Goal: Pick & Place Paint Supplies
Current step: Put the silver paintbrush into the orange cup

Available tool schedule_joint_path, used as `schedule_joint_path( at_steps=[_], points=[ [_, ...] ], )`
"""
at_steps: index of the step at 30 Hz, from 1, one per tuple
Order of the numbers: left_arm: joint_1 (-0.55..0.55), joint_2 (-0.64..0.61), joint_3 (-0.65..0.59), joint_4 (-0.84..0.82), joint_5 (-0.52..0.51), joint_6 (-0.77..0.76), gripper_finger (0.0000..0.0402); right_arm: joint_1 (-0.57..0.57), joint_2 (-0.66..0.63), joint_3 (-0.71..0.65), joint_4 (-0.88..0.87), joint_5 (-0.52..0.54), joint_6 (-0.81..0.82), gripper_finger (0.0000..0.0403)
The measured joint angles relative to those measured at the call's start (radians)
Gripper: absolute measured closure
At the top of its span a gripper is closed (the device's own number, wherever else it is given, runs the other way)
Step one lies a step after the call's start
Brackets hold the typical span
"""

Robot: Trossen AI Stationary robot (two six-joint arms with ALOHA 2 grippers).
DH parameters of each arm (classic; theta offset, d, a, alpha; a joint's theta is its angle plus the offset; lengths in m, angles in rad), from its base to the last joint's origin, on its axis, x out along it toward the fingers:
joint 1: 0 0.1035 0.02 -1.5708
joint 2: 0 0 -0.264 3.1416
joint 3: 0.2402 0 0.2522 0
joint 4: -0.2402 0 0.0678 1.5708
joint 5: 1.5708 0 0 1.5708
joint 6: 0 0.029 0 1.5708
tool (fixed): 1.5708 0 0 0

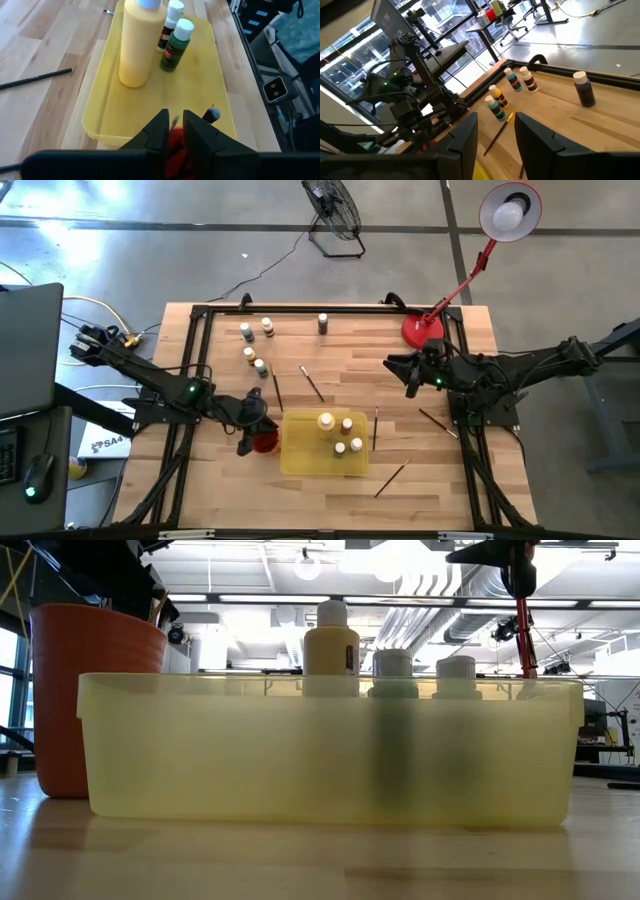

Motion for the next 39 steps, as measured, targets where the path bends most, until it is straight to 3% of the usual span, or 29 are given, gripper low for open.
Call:
schedule_joint_path(
  at_steps=[14, 22, 31, 39],
  points=[
    [0.0, -0.001, 0.0, 0.003, -0.011, 0.001, 0.0344, 0.0, 0.0, 0.0, -0.025, -0.01, 0.0, 0.0282],
    [0.0, -0.002, 0.0, 0.122, -0.011, 0.027, 0.0343, 0.0, 0.0, 0.0, -0.039, -0.116, 0.016, 0.0282],
    [0.001, -0.014, 0.001, 0.218, -0.065, 0.036, 0.0343, 0.0, 0.021, 0.0, -0.277, -0.132, 0.41, 0.0292],
    [0.001, -0.107, 0.001, 0.265, -0.16, 0.045, 0.0343, 0.0, 0.155, 0.0, -0.381, -0.131, 0.645, 0.0334]
  ],
)
